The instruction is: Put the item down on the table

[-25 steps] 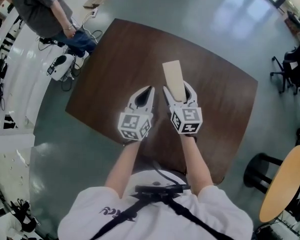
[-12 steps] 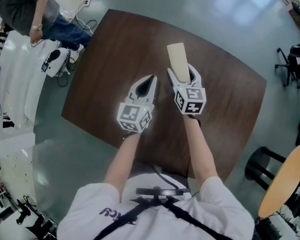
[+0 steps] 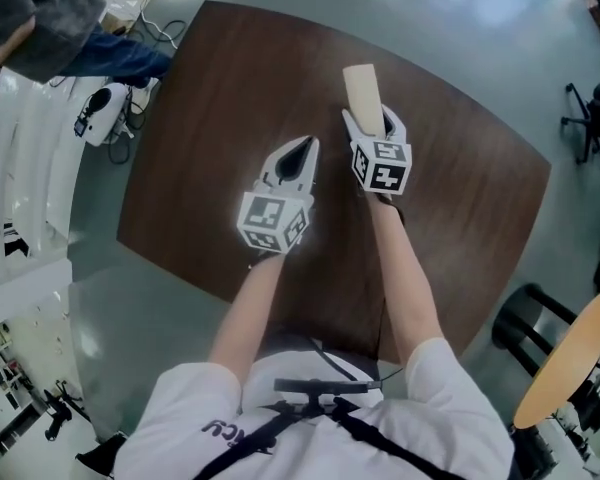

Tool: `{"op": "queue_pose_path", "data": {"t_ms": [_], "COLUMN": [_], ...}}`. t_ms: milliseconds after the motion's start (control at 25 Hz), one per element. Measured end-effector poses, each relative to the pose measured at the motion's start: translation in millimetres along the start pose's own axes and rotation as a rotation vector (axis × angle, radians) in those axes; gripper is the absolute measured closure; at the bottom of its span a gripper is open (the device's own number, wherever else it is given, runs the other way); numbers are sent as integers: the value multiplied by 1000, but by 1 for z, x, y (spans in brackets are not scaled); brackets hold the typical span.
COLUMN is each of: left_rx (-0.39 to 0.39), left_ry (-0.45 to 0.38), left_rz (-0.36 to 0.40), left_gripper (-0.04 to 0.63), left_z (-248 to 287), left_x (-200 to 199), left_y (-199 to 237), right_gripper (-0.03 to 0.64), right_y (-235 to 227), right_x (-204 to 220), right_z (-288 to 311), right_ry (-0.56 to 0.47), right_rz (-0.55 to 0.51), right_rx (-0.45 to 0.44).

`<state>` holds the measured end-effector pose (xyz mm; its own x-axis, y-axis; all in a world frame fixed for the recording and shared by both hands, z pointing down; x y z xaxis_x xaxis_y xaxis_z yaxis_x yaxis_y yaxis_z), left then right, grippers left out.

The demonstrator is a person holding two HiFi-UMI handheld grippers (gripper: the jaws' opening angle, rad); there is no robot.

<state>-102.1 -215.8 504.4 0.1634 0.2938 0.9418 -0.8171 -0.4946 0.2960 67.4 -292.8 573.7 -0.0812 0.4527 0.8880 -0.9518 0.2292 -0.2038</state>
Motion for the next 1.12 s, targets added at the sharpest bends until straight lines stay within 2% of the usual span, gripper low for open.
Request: {"op": "queue_pose_path", "data": {"t_ms": [240,1120], "left_rx": [-18,-41], "left_ry": [34,50], "left_rz": [-16,-57], "left_gripper": [577,578], "left_z": [14,23], "left_x": [17,39], "left_y": [16,23], "right_gripper": [307,307], "right_y": [-6,-6], "right_x": [27,64], "right_z": [32,47], "right_ry": [99,265], "right_rz": [-30,-32], "right_rx": [20,96]}}
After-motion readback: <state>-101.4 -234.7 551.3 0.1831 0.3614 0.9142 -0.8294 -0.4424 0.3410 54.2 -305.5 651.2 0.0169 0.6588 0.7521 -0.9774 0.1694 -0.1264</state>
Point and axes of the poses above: the fingertips, and each gripper's own axes: z forward along the fingers, y to its left, x out of its underside, the point moved 7 cm from there along -z, backward along the fingers, and after that the axes turned 6 degrees about -y, right-handed, at the moved point
